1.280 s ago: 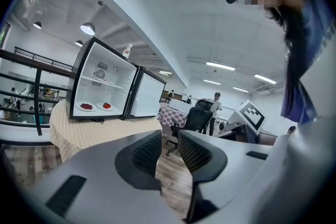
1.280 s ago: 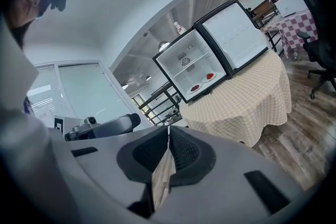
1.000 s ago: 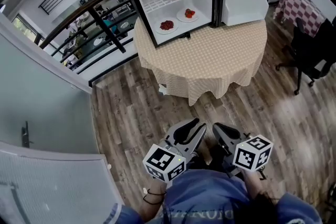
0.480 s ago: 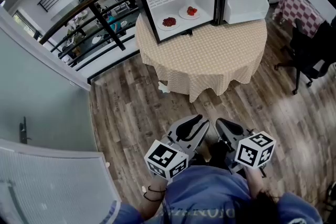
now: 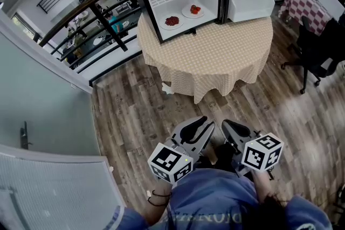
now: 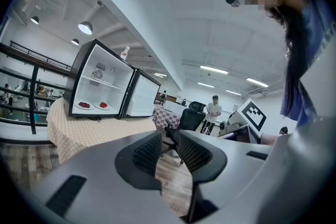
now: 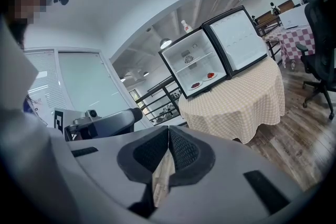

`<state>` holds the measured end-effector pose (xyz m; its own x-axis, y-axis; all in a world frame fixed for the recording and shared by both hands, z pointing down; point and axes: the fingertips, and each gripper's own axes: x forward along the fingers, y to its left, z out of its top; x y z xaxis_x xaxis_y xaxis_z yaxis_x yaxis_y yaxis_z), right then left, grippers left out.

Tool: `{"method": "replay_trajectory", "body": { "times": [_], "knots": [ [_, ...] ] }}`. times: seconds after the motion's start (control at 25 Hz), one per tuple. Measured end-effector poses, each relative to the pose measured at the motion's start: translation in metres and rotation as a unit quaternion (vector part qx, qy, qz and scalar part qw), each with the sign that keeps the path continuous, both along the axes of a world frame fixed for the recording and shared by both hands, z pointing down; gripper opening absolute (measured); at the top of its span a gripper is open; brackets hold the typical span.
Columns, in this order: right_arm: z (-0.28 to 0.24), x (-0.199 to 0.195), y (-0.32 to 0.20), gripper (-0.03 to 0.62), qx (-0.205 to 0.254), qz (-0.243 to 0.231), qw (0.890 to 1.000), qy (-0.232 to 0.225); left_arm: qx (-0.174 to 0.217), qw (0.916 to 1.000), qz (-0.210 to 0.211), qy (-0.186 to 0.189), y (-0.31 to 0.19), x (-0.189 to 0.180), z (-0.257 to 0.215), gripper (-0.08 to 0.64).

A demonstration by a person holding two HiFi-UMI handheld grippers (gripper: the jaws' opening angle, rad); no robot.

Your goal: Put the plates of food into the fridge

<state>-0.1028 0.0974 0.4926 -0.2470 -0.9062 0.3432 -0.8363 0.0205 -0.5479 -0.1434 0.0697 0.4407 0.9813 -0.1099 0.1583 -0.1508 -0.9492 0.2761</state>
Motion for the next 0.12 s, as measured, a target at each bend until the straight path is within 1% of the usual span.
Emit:
{"method": "replay_trajectory", "body": {
  "times": [0.12],
  "knots": [
    [0.0006, 0.0031, 0.0013, 0.018, 0.000, 0.002, 1.000, 0.001, 0.001, 1.0000, 0.001, 0.001, 0.0013, 0.0022, 0.0004, 0.107]
  ]
}}
